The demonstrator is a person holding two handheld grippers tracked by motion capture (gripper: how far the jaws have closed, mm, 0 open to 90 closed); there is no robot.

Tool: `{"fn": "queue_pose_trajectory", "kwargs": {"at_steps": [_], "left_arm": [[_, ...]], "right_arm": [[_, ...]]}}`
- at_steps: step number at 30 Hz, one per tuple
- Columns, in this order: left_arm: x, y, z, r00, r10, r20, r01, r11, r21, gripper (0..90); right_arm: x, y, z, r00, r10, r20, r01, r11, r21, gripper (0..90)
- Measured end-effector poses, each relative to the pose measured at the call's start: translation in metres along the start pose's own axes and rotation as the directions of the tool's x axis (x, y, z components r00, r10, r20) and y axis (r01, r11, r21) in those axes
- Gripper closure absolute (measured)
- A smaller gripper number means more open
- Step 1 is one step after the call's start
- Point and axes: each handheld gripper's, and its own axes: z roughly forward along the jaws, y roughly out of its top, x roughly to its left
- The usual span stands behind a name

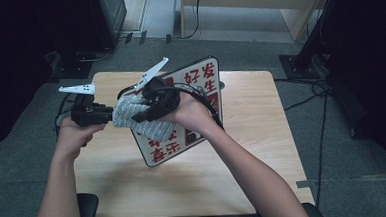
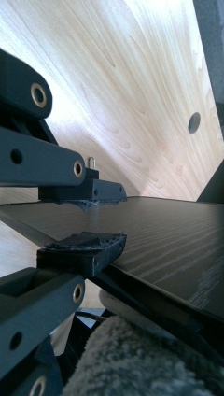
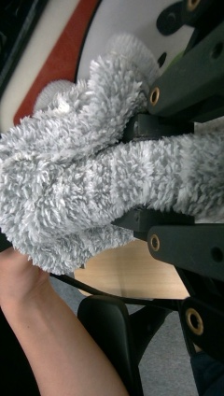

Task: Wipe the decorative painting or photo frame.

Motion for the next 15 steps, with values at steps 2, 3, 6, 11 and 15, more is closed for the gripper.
{"fn": "queue_pose_trajectory", "kwargs": {"at_steps": [2,3,6,11,15], "left_arm": [[0.0,0.0,0.0,1.0,0.002,-0.002,-0.002,1.0,0.001,73.9],[0.0,0.0,0.0,1.0,0.004,-0.002,-0.004,1.0,0.003,73.9],[0.0,0.0,0.0,1.0,0.005,-0.001,-0.005,1.0,0.004,74.0],[0.0,0.0,0.0,1.0,0.003,-0.001,-0.003,1.0,0.002,74.1],[-0.001,0.0,0.0,1.0,0.005,-0.002,-0.005,1.0,0.003,74.1]], "right_arm": [[0.0,-0.002,0.002,1.0,-0.002,-0.004,0.002,1.0,0.002,67.6],[-0.001,-0.004,0.002,1.0,0.0,-0.003,0.0,1.0,0.003,67.6],[-0.001,-0.008,0.005,1.0,0.0,-0.008,0.0,1.0,0.006,67.6],[-0.001,-0.014,0.01,0.9999,0.003,-0.013,-0.003,1.0,0.012,67.5],[-0.002,-0.019,0.012,0.9996,0.008,-0.026,-0.008,1.0,0.006,67.5]]}}
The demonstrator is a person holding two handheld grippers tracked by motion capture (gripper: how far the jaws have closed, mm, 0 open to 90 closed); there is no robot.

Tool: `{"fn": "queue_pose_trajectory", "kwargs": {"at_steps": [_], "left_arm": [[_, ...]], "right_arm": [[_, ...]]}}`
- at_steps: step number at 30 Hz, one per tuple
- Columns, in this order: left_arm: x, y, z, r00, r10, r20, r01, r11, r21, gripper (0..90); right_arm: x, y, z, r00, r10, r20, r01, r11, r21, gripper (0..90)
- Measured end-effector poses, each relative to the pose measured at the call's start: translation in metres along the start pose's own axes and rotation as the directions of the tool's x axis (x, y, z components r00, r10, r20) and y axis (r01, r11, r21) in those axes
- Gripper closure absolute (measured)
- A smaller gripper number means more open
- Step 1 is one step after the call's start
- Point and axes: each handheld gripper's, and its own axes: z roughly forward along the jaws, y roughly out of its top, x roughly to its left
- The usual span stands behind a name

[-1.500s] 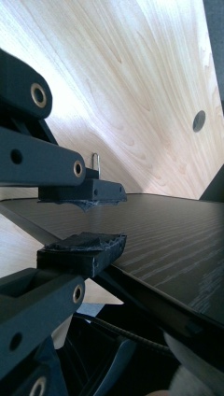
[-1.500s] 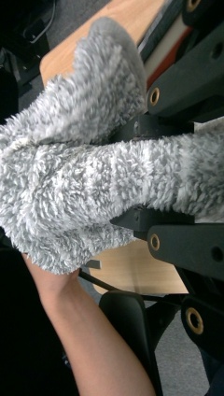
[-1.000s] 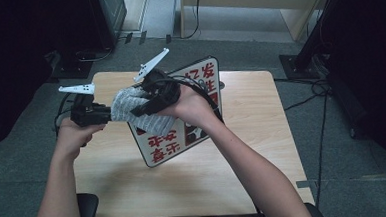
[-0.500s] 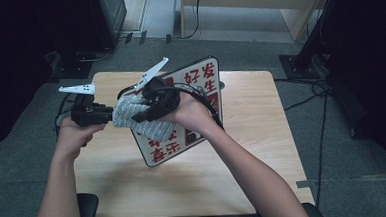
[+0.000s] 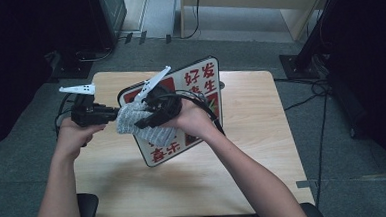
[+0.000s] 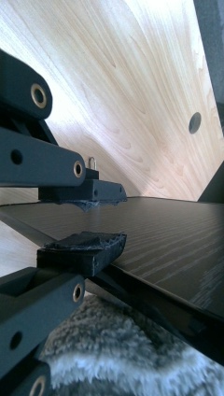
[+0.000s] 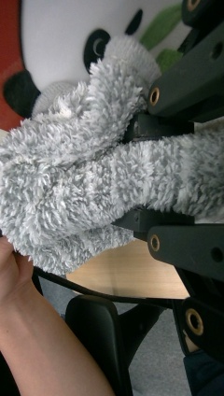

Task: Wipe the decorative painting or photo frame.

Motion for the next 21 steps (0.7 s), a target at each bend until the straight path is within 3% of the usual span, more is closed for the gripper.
{"fn": "queue_pose_trajectory", "kwargs": {"at_steps": [21], "left_arm": [[0.001,-0.002,0.002,1.0,-0.002,0.005,0.002,1.0,0.006,74.0]], "right_arm": [[-0.002,-0.029,0.016,0.9997,0.014,-0.022,-0.014,1.0,0.015,67.4]]}}
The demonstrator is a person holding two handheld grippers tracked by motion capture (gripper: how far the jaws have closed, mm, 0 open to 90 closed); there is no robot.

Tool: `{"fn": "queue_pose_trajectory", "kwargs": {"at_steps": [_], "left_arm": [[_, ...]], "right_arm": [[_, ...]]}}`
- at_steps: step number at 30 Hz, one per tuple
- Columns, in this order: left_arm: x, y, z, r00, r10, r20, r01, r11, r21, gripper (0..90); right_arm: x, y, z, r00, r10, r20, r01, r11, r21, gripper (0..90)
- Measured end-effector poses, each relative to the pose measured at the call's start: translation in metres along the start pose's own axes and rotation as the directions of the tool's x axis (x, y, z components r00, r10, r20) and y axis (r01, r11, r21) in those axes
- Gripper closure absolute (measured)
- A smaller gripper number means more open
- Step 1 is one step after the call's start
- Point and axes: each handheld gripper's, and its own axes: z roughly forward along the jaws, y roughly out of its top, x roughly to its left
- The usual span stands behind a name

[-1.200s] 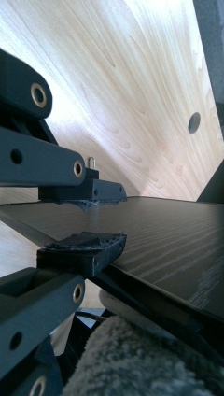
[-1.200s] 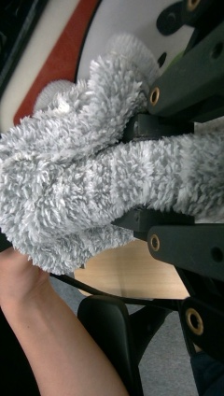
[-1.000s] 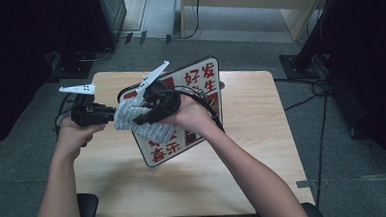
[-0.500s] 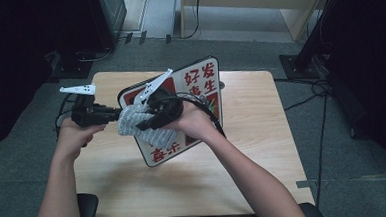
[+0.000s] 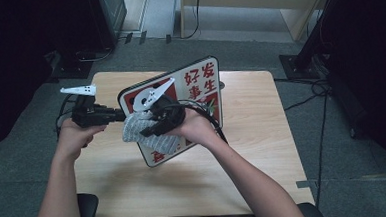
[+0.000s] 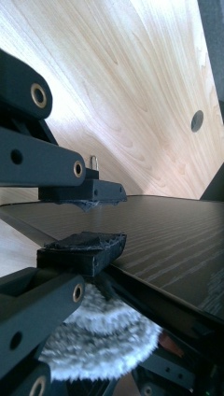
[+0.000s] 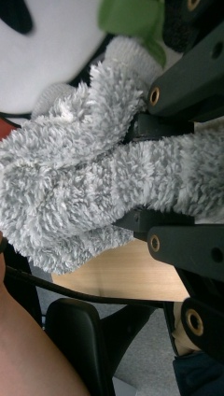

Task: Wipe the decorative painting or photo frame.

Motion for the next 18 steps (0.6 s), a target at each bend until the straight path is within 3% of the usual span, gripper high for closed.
{"fn": "queue_pose_trajectory", "kwargs": {"at_steps": [18], "left_arm": [[0.0,-0.001,0.001,1.0,0.0,-0.003,0.0,1.0,0.005,74.2]], "right_arm": [[-0.001,-0.021,0.012,0.9999,0.006,-0.009,-0.006,1.0,-0.008,67.2]]}}
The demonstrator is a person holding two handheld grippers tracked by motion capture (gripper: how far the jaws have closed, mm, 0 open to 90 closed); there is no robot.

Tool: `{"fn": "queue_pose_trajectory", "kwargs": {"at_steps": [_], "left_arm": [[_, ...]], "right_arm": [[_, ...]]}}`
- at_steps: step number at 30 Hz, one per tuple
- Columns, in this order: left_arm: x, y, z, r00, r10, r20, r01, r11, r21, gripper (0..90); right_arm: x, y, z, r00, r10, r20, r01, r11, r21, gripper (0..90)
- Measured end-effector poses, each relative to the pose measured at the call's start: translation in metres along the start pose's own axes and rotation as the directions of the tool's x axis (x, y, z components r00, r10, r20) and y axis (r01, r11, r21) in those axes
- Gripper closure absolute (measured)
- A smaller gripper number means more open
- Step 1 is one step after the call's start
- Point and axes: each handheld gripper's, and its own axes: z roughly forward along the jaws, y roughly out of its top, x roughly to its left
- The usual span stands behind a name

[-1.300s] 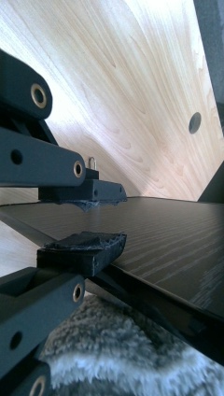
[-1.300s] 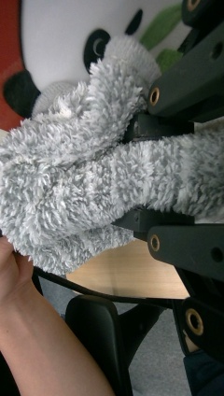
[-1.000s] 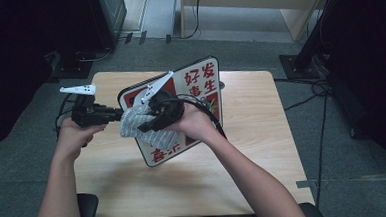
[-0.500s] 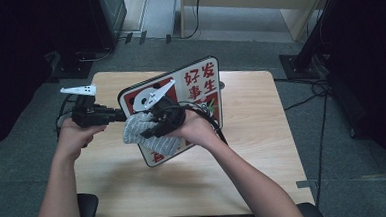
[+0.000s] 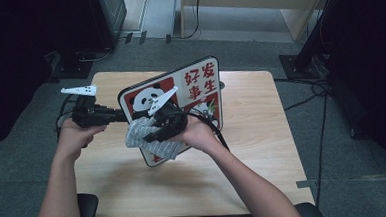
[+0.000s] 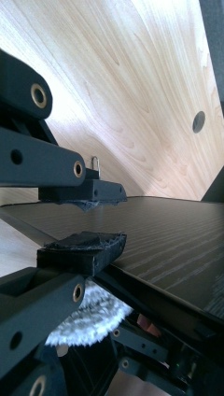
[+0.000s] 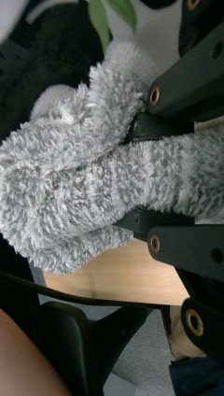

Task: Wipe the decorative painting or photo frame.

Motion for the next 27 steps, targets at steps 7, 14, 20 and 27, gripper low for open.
{"fn": "queue_pose_trajectory", "kwargs": {"at_steps": [7,14,20,27], "left_arm": [[0.0,0.0,0.0,1.0,-0.001,-0.001,0.001,1.0,0.002,74.2],[0.001,-0.002,0.001,1.0,-0.003,0.0,0.003,1.0,0.006,74.2],[0.001,-0.002,0.001,1.0,-0.005,0.003,0.005,1.0,0.004,74.2],[0.002,-0.004,0.003,1.0,-0.006,0.006,0.006,0.9999,0.009,74.8]], "right_arm": [[0.001,-0.008,0.004,0.9999,-0.013,0.007,0.013,1.0,-0.011,67.1],[0.002,-0.017,0.011,1.0,-0.008,0.004,0.008,1.0,-0.013,67.0],[0.002,-0.022,0.014,1.0,-0.005,-0.001,0.005,1.0,-0.028,66.3],[0.002,-0.032,0.02,1.0,0.003,-0.009,-0.003,0.999,-0.051,66.3]]}}
